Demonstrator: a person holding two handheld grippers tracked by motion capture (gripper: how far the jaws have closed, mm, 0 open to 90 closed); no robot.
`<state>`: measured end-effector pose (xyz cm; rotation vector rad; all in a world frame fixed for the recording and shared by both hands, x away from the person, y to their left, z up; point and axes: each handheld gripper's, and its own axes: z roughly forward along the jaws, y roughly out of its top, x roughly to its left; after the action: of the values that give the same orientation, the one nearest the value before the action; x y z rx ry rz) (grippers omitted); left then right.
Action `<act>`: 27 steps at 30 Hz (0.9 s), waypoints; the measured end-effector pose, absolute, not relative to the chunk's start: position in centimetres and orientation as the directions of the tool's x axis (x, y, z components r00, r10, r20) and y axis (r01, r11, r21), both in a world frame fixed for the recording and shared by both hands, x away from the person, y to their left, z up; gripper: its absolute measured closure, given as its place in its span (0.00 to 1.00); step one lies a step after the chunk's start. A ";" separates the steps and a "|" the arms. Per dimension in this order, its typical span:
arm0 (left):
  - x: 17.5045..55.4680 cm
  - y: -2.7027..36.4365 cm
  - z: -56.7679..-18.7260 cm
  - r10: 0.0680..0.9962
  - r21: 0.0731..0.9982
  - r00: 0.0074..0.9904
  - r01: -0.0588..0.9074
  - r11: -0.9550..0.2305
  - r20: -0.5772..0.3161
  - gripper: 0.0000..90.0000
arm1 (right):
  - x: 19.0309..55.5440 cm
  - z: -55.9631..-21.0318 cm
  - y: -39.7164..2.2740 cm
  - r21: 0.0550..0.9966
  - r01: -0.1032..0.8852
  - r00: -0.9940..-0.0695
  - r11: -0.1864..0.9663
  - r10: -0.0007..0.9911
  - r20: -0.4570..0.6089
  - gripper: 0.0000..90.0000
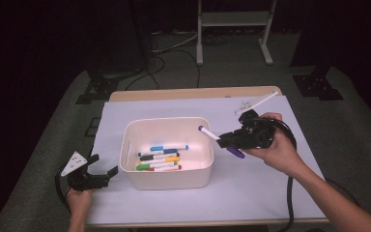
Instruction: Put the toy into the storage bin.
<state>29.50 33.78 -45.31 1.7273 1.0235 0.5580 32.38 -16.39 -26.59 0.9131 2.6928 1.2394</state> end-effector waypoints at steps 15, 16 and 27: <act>29.5 33.8 -45.3 0.840 0.917 0.533 0.377 -0.131 -0.099 0.00 | 32.5 -26.5 -10.8 0.695 0.428 -0.890 0.578 0.406 0.209 0.84; 29.5 33.8 -45.3 0.840 0.917 0.534 0.376 -0.132 -0.098 0.00 | 32.6 -26.5 -10.6 0.694 0.424 -0.892 0.581 0.399 0.211 0.84; 29.5 33.7 -45.3 0.840 0.917 0.533 0.378 -0.131 -0.100 0.00 | 33.2 -27.1 -7.8 0.694 0.394 -0.911 0.602 0.355 0.209 0.84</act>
<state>29.52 33.75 -45.30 1.7289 1.0266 0.5536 33.18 -7.78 -27.12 0.6687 2.8559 1.2569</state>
